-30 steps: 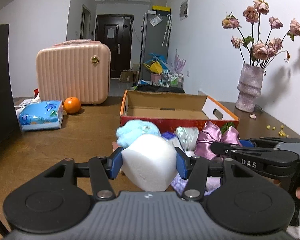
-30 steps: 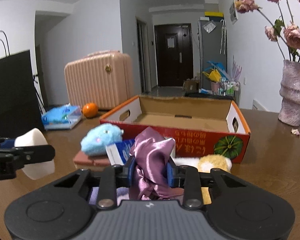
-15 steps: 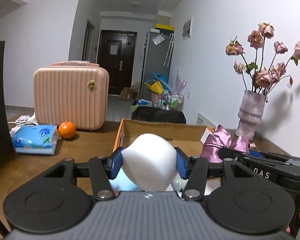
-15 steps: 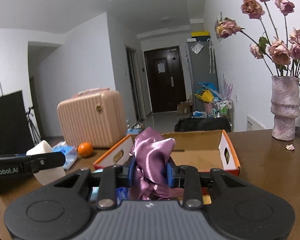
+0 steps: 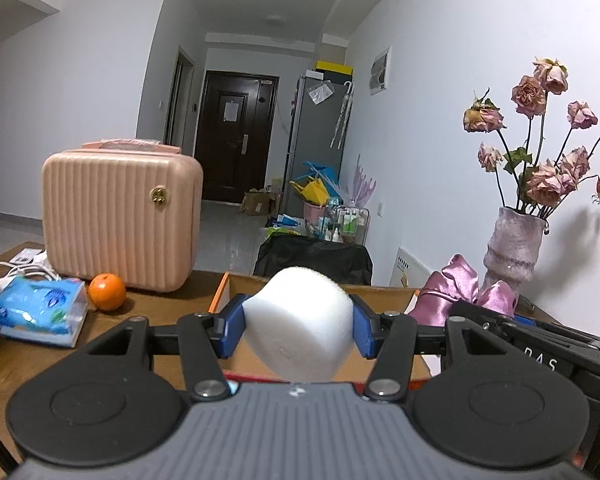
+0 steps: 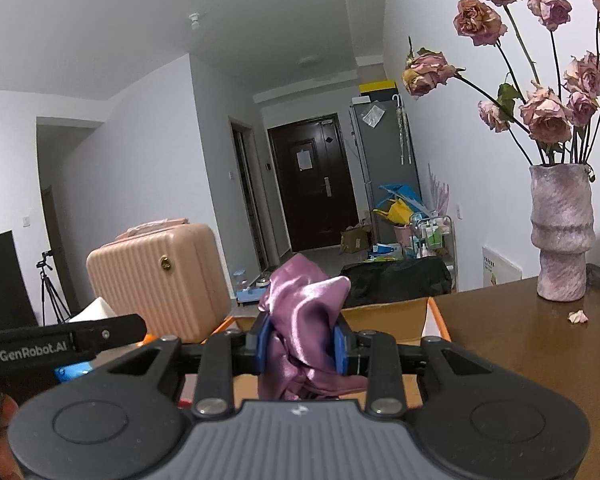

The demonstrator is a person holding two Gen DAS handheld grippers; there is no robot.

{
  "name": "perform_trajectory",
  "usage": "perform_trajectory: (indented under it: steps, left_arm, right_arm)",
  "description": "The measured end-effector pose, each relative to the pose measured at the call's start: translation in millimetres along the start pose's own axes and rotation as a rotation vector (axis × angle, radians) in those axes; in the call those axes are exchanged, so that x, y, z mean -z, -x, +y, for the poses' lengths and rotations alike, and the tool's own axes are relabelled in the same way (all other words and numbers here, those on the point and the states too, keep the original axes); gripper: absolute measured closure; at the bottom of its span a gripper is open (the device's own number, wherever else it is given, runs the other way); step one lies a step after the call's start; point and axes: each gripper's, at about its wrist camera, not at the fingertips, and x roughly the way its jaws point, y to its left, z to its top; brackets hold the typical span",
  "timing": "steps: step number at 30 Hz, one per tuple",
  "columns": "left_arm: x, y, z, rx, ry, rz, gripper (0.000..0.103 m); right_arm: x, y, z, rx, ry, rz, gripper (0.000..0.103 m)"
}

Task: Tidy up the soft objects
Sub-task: 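Carry the foam cylinder and pink scrunchie over the cardboard box with both tools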

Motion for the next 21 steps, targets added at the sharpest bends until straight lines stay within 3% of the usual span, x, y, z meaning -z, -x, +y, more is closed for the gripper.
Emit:
perform_trajectory:
  steps: [13, 21]
  left_arm:
    - [-17, -54, -11, -0.009, 0.007, -0.008, 0.049]
    - [-17, -88, -6, -0.04, -0.013, 0.022, 0.049]
  right_arm:
    - [-24, -42, -28, 0.054, -0.002, 0.02, 0.073]
    - [-26, -78, -35, 0.066, 0.013, 0.084, 0.073]
